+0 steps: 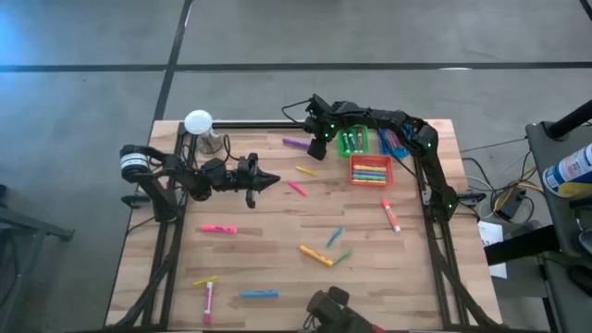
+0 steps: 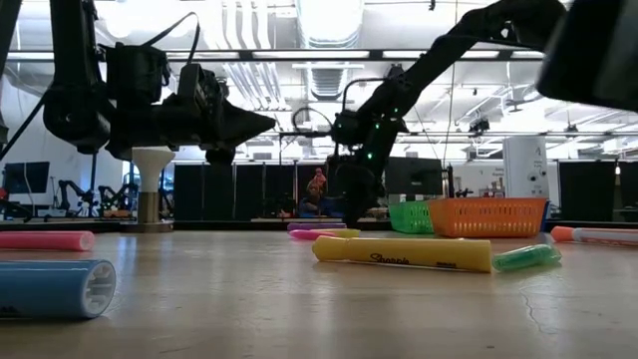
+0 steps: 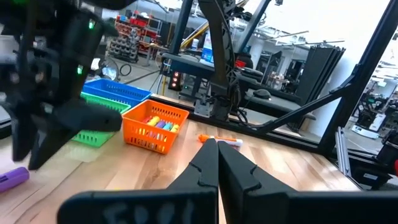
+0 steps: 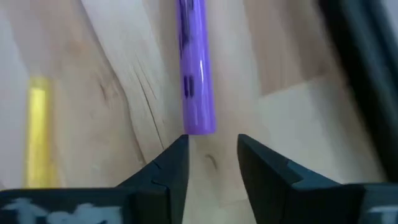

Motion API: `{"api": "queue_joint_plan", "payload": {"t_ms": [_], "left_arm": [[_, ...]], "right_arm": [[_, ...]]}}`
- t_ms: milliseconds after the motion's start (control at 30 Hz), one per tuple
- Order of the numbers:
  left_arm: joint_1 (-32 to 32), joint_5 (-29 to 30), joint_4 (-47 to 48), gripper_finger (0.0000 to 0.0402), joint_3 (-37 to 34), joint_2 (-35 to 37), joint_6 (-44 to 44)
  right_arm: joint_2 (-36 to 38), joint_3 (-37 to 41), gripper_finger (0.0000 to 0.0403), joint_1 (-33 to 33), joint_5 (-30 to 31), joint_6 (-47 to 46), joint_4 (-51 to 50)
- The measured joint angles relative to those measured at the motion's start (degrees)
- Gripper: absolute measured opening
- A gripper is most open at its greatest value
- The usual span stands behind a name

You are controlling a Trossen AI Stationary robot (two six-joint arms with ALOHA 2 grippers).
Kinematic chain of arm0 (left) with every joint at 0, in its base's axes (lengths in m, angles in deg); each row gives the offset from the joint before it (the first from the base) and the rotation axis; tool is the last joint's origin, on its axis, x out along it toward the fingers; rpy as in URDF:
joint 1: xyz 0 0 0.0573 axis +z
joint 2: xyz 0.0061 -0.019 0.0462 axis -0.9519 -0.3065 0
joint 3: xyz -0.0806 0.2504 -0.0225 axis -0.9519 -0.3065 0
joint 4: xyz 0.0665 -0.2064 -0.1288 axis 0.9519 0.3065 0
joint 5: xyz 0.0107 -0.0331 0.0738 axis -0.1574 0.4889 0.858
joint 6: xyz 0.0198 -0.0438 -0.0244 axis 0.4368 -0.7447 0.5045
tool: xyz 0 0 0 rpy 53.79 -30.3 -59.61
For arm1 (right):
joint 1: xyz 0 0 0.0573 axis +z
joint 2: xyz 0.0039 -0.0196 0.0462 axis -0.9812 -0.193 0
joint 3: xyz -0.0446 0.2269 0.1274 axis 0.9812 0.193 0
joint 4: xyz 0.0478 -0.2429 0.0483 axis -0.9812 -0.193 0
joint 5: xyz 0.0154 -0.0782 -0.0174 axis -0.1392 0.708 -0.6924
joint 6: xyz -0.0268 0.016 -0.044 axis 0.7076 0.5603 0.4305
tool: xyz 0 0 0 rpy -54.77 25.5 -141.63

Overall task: Pick & Place Markers
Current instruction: Put the violet highlighter pen into the orange bin

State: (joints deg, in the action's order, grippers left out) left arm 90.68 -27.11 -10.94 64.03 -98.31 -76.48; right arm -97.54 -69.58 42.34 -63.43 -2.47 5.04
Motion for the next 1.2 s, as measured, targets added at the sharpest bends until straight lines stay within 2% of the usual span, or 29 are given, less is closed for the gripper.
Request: {"api": "queue_joint_plan", "payload": {"t_ms": [200, 333, 467, 800, 1033, 1200], "left_arm": [[0.00, 0.00, 0.15, 0.0000, 0.00, 0.00, 0.23], [0.00, 0.34, 0.57, 0.0000, 0.00, 0.00, 0.35], [0.02, 0.79, 1.31, 0.0000, 0.00, 0.00, 0.68], [0.02, 1.20, 1.37, 0.0000, 0.00, 0.00, 0.78], [0.02, 1.20, 1.37, 0.0000, 0.00, 0.00, 0.76], [0.02, 1.18, 1.37, 0.0000, 0.00, 0.00, 0.74]], "right_arm": [[-0.11, -0.08, 0.0184, 0.11, -1.20, 1.59, 3.99], [-1.21, -0.08, 0.0193, 0.22, -1.95, 2.51, 5.86], [-1.88, 0.07, 0.0171, 0.15, -3.67, 2.38, 5.35], [-1.94, 0.21, 0.0074, -0.40, -3.76, 2.83, 4.41], [-0.93, 0.67, 0.0064, -0.17, -3.52, 2.99, 1.74], [2.35, 1.02, 0.0063, 0.78, -3.06, 2.66, -2.94]]}}
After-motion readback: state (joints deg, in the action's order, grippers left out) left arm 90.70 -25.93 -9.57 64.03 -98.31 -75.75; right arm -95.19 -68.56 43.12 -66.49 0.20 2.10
